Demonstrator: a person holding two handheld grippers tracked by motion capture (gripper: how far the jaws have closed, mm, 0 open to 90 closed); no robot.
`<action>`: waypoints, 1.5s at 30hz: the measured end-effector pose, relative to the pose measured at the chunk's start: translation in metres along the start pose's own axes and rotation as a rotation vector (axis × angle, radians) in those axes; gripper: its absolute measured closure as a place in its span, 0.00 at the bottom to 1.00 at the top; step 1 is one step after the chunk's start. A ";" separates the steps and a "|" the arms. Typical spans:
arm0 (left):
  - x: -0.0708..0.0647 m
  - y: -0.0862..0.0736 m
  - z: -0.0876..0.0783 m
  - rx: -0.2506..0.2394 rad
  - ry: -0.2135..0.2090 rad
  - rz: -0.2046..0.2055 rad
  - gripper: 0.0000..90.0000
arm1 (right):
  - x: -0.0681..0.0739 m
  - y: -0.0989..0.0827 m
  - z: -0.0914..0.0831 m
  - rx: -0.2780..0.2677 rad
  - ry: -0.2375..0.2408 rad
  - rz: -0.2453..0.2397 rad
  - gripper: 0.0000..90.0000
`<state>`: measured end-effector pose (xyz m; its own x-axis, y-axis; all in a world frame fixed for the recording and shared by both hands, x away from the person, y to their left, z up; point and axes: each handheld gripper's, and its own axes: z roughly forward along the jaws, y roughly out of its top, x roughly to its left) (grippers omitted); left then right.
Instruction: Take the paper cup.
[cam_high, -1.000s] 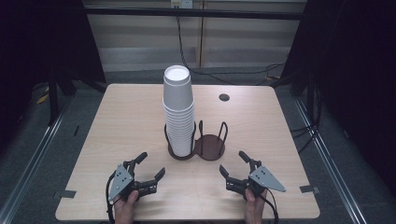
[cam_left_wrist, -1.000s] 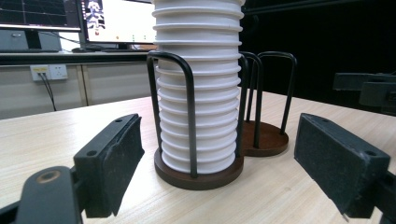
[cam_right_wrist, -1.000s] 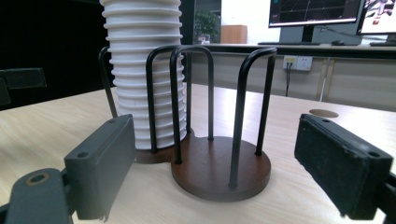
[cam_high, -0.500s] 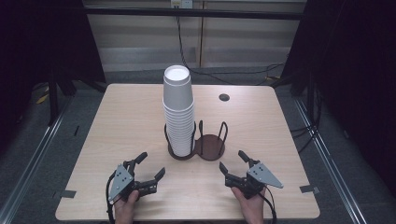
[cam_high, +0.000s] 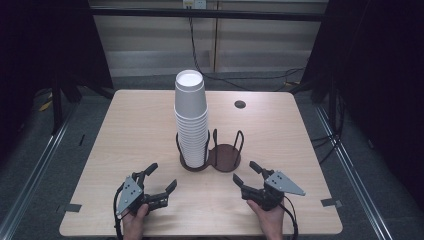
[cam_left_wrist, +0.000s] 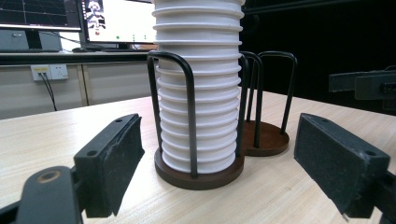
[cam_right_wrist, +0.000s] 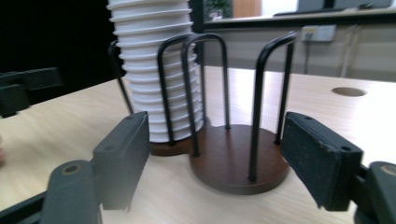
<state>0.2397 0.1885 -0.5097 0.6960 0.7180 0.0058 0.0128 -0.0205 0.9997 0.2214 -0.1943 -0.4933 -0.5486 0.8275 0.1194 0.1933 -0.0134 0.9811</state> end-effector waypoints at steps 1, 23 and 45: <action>0.000 0.000 0.000 -0.001 0.000 -0.001 0.17 | 0.000 0.003 0.000 0.020 0.006 0.002 0.28; -0.001 0.000 0.001 -0.007 -0.018 -0.018 0.17 | -0.004 0.044 0.011 0.062 0.093 0.051 0.21; -0.001 0.000 0.001 -0.007 -0.020 -0.018 0.17 | 0.004 0.089 0.034 0.103 0.226 -0.019 0.18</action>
<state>0.2397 0.1876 -0.5101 0.7099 0.7042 -0.0124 0.0203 -0.0029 0.9998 0.2643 -0.1731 -0.4106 -0.7188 0.6802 0.1438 0.2570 0.0678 0.9640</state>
